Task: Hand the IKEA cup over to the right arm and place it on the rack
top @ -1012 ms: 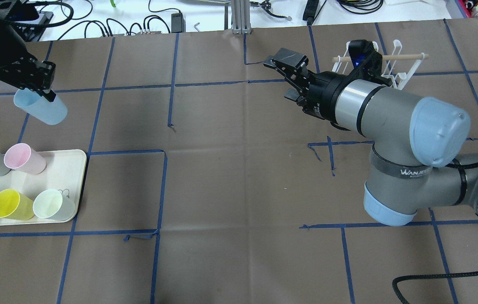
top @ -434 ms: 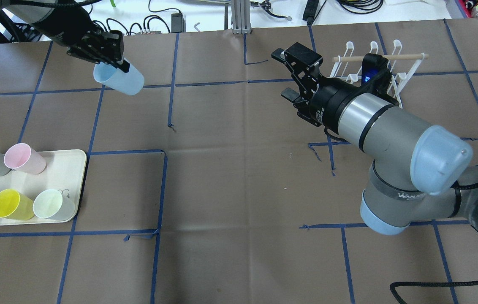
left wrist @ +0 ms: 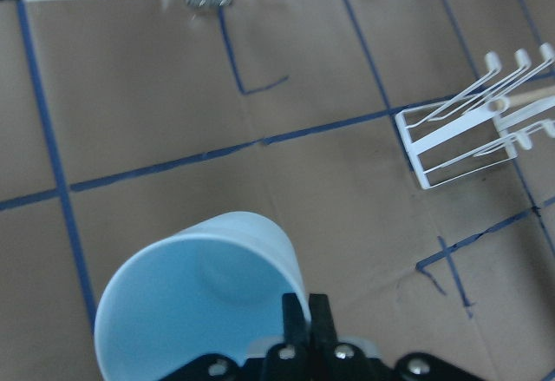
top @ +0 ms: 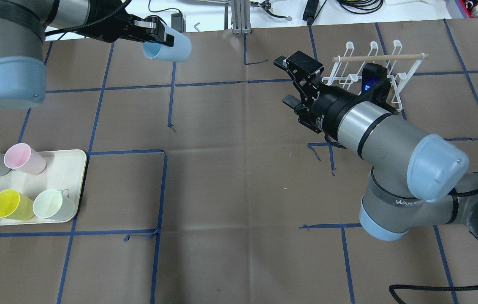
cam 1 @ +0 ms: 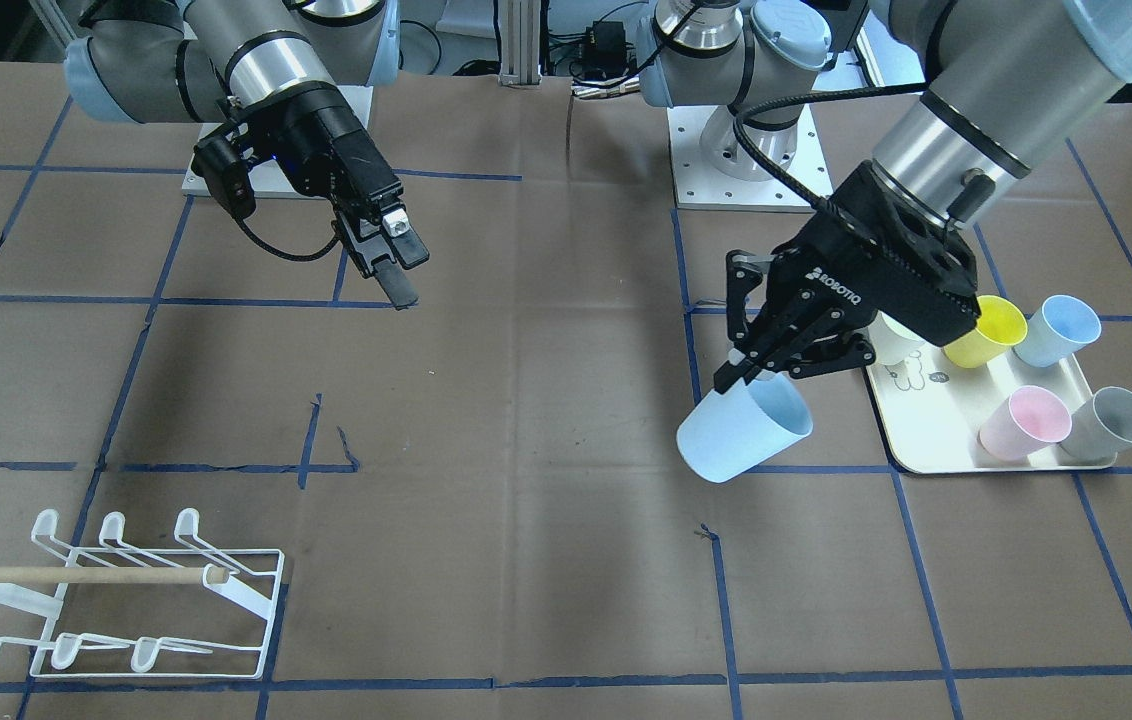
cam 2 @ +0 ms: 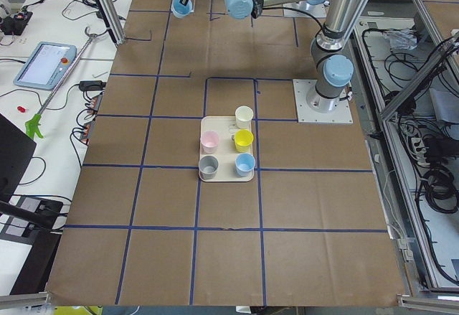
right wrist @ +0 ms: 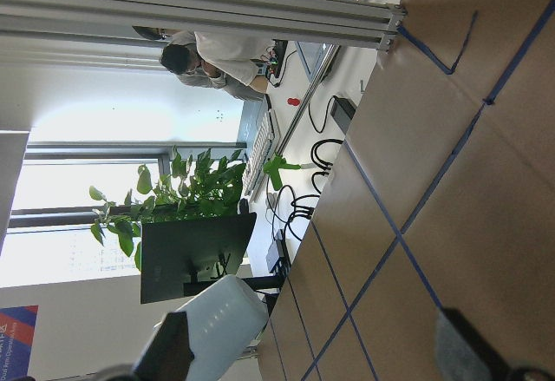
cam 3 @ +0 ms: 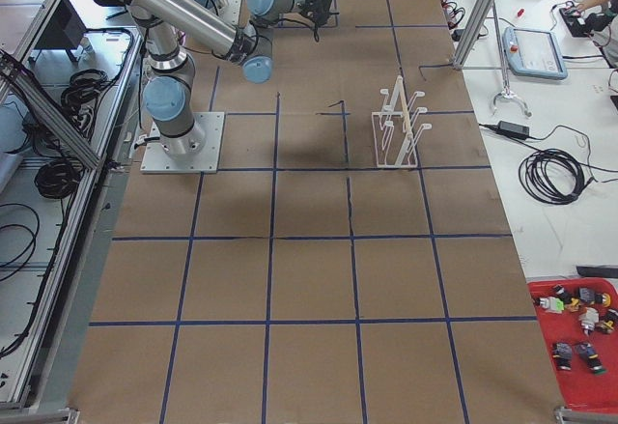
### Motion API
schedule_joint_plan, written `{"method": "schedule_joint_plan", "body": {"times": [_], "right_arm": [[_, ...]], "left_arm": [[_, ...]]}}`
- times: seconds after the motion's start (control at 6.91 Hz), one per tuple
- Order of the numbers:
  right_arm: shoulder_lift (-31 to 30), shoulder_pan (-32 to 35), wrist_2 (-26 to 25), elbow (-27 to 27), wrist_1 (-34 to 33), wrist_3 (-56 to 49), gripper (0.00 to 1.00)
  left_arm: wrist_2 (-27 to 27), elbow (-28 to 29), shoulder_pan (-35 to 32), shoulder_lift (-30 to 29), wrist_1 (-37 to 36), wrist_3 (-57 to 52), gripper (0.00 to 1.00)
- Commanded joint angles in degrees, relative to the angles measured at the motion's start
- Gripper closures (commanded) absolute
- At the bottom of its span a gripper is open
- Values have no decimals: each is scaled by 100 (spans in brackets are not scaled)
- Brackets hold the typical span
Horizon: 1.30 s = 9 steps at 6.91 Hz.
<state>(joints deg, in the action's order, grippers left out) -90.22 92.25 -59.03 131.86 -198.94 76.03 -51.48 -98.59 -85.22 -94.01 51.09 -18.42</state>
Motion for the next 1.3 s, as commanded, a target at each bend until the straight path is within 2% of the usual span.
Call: {"method": "schedule_joint_plan", "body": {"times": [0.0,0.14,0.29,0.43,0.58,0.72,1.01,1.16], "right_arm": [[-13,3,-38,7,30,740,0],[-13,12,-38,15,39,1687,0],[-4,151,-64,15,48,2053,0],[39,318,-82,7,31,2057,0],[153,337,-56,-2,22,1952,0],[223,337,-4,-28,4,1838,0],[233,346,-65,-37,30,1811,0],[276,363,-73,-46,30,1802,0]], "left_arm": [[898,-1418,-12,399,-2241,-30,100],[1033,-2000,-12,488,-3227,-21,100],[1295,-2380,5,437,-4002,-47,100],[1742,-2706,58,358,-4793,-39,99],[1755,-3075,58,366,-5167,-74,100],[1781,-3374,67,227,-5901,-91,100],[2202,-3518,58,-212,-6828,30,99],[2203,-3518,23,-275,-6901,118,99]]}}
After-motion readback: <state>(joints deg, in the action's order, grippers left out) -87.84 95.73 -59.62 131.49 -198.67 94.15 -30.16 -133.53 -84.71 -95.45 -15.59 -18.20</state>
